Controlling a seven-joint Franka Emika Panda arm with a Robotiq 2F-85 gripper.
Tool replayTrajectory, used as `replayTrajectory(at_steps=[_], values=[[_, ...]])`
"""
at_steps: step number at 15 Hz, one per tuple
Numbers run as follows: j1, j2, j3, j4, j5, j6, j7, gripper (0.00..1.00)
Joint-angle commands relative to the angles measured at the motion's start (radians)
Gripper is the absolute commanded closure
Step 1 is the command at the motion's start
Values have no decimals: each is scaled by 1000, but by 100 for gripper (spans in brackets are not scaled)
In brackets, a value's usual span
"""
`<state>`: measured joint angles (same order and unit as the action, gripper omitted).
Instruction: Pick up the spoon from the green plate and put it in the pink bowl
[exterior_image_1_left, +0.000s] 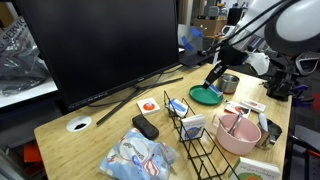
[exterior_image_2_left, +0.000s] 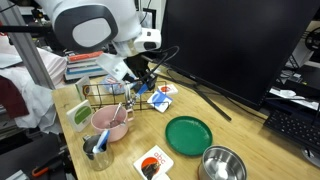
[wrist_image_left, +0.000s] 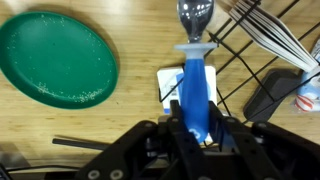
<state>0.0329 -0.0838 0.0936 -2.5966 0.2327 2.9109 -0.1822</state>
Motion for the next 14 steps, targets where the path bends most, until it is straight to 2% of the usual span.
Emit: replayTrajectory(at_steps=[1,5,6,14], values=[[14,-118,-13,-130,-51,37,109,93],[69,-203,-3,-216,-36,54,186,93],[72,-178,3,-182,-50,53,208,93],[94,-97,14,-185,-95,138,260,93]])
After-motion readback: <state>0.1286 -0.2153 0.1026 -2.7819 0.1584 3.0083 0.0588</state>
